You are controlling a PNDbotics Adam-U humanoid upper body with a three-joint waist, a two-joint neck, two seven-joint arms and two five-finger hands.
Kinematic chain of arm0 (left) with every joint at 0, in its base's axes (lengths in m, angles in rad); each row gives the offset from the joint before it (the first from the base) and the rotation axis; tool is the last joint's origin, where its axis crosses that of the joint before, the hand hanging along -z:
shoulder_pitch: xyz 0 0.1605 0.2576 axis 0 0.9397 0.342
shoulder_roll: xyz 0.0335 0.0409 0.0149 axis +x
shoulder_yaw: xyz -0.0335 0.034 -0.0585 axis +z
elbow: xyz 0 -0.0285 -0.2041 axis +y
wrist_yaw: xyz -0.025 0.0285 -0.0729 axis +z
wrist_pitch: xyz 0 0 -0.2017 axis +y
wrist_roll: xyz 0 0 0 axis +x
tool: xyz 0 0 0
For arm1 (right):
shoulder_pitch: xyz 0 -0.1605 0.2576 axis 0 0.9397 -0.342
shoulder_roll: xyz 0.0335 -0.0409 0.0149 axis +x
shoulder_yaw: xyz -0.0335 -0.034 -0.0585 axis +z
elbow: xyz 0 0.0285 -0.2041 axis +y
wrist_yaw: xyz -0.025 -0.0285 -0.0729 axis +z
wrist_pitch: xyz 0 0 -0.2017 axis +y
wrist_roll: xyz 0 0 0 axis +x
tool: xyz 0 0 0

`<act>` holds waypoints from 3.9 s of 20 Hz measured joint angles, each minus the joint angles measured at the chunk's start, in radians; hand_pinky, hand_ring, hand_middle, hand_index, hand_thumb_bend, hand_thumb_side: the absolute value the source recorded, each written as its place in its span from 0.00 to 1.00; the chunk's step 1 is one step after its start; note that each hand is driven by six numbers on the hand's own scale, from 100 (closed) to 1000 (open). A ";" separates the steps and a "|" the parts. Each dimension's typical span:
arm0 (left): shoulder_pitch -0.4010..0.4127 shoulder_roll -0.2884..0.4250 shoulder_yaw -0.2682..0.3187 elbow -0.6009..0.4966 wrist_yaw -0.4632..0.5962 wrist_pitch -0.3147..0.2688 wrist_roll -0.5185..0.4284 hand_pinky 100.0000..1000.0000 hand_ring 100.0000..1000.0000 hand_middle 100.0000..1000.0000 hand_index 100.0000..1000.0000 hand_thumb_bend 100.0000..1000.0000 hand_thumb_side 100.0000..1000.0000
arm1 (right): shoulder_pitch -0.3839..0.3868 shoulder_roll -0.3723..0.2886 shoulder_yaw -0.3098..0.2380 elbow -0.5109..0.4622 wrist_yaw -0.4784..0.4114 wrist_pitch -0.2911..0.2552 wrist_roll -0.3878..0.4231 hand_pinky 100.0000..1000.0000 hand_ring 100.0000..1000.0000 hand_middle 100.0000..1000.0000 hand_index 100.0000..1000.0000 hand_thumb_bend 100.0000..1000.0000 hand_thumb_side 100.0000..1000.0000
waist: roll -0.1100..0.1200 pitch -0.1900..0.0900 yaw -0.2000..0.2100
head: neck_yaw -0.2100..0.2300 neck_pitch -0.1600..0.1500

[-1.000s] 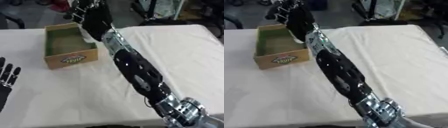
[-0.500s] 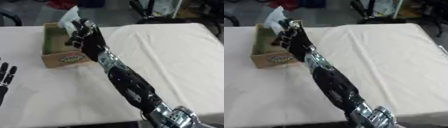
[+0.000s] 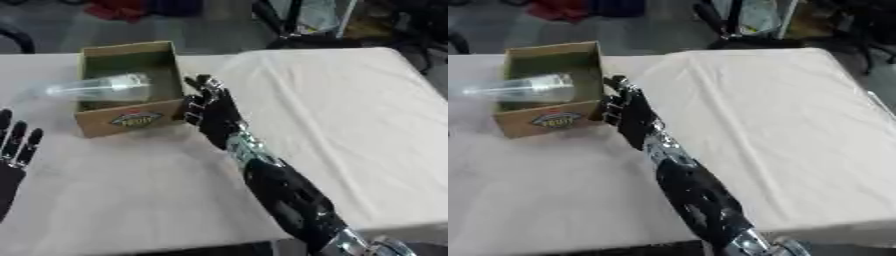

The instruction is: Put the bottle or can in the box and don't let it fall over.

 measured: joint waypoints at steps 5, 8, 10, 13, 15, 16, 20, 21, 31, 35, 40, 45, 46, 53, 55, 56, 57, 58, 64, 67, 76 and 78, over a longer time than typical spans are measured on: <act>0.021 0.009 0.013 0.000 -0.011 -0.008 0.008 0.65 0.55 0.59 0.89 0.57 1.00 | 0.098 -0.115 -0.050 -0.245 -0.109 -0.040 -0.049 0.57 0.49 0.41 1.00 0.00 0.65 | -0.014 -0.017 -0.043 | 0.048 0.000; 0.033 0.015 0.019 0.001 -0.018 -0.013 0.013 0.65 0.55 0.59 0.89 0.56 1.00 | 0.219 -0.183 -0.090 -0.383 -0.130 -0.067 -0.091 0.64 0.57 0.48 1.00 0.00 0.68 | -0.020 -0.018 -0.072 | 0.081 0.000; 0.040 0.018 0.024 0.001 -0.020 -0.015 0.015 0.65 0.55 0.59 0.89 0.56 1.00 | 0.315 -0.214 -0.117 -0.456 -0.117 -0.086 -0.112 0.67 0.60 0.51 1.00 0.00 0.70 | -0.021 -0.018 -0.083 | 0.095 0.000; 0.045 0.018 0.026 0.001 -0.024 -0.017 0.015 0.65 0.55 0.59 0.89 0.56 1.00 | 0.432 -0.230 -0.148 -0.528 -0.081 -0.108 -0.134 0.68 0.61 0.51 1.00 0.00 0.71 | -0.020 -0.021 -0.093 | 0.109 0.000; 0.048 0.022 0.027 0.001 -0.028 -0.019 0.016 0.65 0.55 0.59 0.89 0.56 1.00 | 0.465 -0.231 -0.157 -0.557 -0.063 -0.115 -0.146 0.68 0.61 0.51 1.00 0.00 0.71 | -0.019 -0.021 -0.095 | 0.113 0.000; 0.048 0.024 0.028 0.001 -0.029 -0.019 0.016 0.65 0.55 0.59 0.89 0.56 1.00 | 0.470 -0.231 -0.159 -0.567 -0.057 -0.115 -0.151 0.68 0.61 0.51 1.00 0.00 0.71 | -0.019 -0.021 -0.095 | 0.114 0.000; 0.048 0.025 0.030 0.001 -0.031 -0.020 0.016 0.65 0.55 0.59 0.89 0.56 1.00 | 0.476 -0.231 -0.162 -0.585 -0.045 -0.115 -0.164 0.68 0.61 0.51 1.00 0.00 0.71 | -0.019 -0.022 -0.095 | 0.117 0.000; 0.048 0.025 0.030 0.001 -0.031 -0.020 0.016 0.66 0.56 0.59 0.89 0.52 1.00 | 0.477 -0.231 -0.162 -0.586 -0.044 -0.114 -0.165 0.75 0.58 0.56 1.00 0.00 0.78 | -0.019 -0.022 -0.095 | 0.117 0.000; 0.104 0.104 0.099 -0.023 -0.138 0.011 0.053 0.73 0.71 0.69 0.90 0.30 1.00 | 0.639 -0.272 -0.215 -0.549 0.068 -0.105 -0.136 1.00 1.00 1.00 1.00 0.00 0.88 | 0.006 -0.043 -0.121 | 0.126 0.000; 0.120 0.176 0.167 -0.045 -0.199 0.031 0.109 0.74 0.74 0.72 0.91 0.32 1.00 | 0.645 -0.288 -0.238 -0.533 0.129 -0.118 -0.090 1.00 1.00 1.00 1.00 0.00 0.87 | 0.004 -0.043 -0.121 | 0.126 0.000; 0.121 0.187 0.184 -0.059 -0.273 0.037 0.163 0.76 0.76 0.74 0.92 0.33 1.00 | 0.644 -0.286 -0.239 -0.527 0.204 -0.124 -0.080 1.00 1.00 1.00 1.00 0.00 0.87 | 0.005 -0.043 -0.122 | 0.126 0.000; 0.121 0.187 0.177 -0.077 -0.344 0.046 0.151 0.77 0.78 0.76 0.92 0.33 1.00 | 0.643 -0.275 -0.233 -0.528 0.275 -0.119 -0.085 1.00 1.00 1.00 1.00 0.00 0.86 | 0.005 -0.043 -0.123 | 0.127 0.000; 0.121 0.187 0.177 -0.080 -0.357 0.047 0.142 0.77 0.78 0.76 0.92 0.33 1.00 | 0.643 -0.273 -0.230 -0.528 0.289 -0.118 -0.086 1.00 1.00 1.00 1.00 0.00 0.86 | 0.005 -0.043 -0.123 | 0.127 0.000; 0.121 0.182 0.171 -0.065 -0.453 0.025 0.081 0.77 0.78 0.75 0.92 0.33 0.99 | 0.635 -0.257 -0.211 -0.538 0.384 -0.103 -0.087 1.00 1.00 1.00 1.00 0.00 0.84 | 0.006 -0.043 -0.123 | 0.127 0.000; 0.121 0.182 0.170 -0.054 -0.479 0.016 0.069 0.77 0.78 0.75 0.92 0.33 0.99 | 0.635 -0.252 -0.205 -0.541 0.411 -0.100 -0.085 1.00 1.00 1.00 1.00 0.00 0.83 | 0.007 -0.043 -0.123 | 0.128 0.000; 0.121 0.182 0.168 -0.048 -0.493 0.012 0.064 0.77 0.78 0.75 0.92 0.33 0.99 | 0.635 -0.250 -0.204 -0.542 0.425 -0.098 -0.085 1.00 1.00 1.00 1.00 0.00 0.83 | 0.007 -0.043 -0.124 | 0.128 0.000; 0.121 0.179 0.165 -0.044 -0.509 0.007 0.058 0.77 0.78 0.75 0.91 0.33 0.99 | 0.635 -0.249 -0.202 -0.545 0.439 -0.097 -0.085 1.00 1.00 1.00 1.00 0.00 0.83 | 0.007 -0.043 -0.124 | 0.128 0.000; 0.121 0.174 0.165 -0.039 -0.521 0.002 0.053 0.77 0.78 0.75 0.91 0.33 0.98 | 0.635 -0.248 -0.199 -0.549 0.452 -0.097 -0.085 1.00 0.99 1.00 1.00 0.00 0.83 | 0.007 -0.043 -0.125 | 0.128 0.000; 0.118 0.155 0.159 -0.017 -0.605 -0.028 0.024 0.77 0.78 0.75 0.91 0.34 0.99 | 0.635 -0.232 -0.192 -0.562 0.537 -0.093 -0.094 0.99 0.96 1.00 1.00 0.00 0.84 | 0.007 -0.043 -0.125 | 0.130 0.000; 0.118 0.147 0.159 -0.008 -0.649 -0.042 0.013 0.78 0.78 0.75 0.91 0.36 0.96 | 0.635 -0.224 -0.186 -0.566 0.580 -0.092 -0.103 0.99 0.96 1.00 1.00 0.00 0.83 | 0.007 -0.043 -0.124 | 0.135 0.000; 0.116 0.139 0.163 -0.007 -0.786 -0.133 -0.086 0.81 0.81 0.78 0.96 0.50 0.70 | 0.634 -0.199 -0.173 -0.574 0.718 -0.096 -0.138 0.99 0.97 1.00 1.00 0.00 0.77 | 0.008 -0.048 -0.122 | 0.134 0.000; 0.116 0.138 0.167 -0.007 -0.820 -0.157 -0.118 0.81 0.81 0.78 0.96 0.47 0.68 | 0.634 -0.197 -0.167 -0.577 0.745 -0.098 -0.146 0.99 0.97 1.00 1.00 0.00 0.78 | 0.008 -0.048 -0.119 | 0.135 0.000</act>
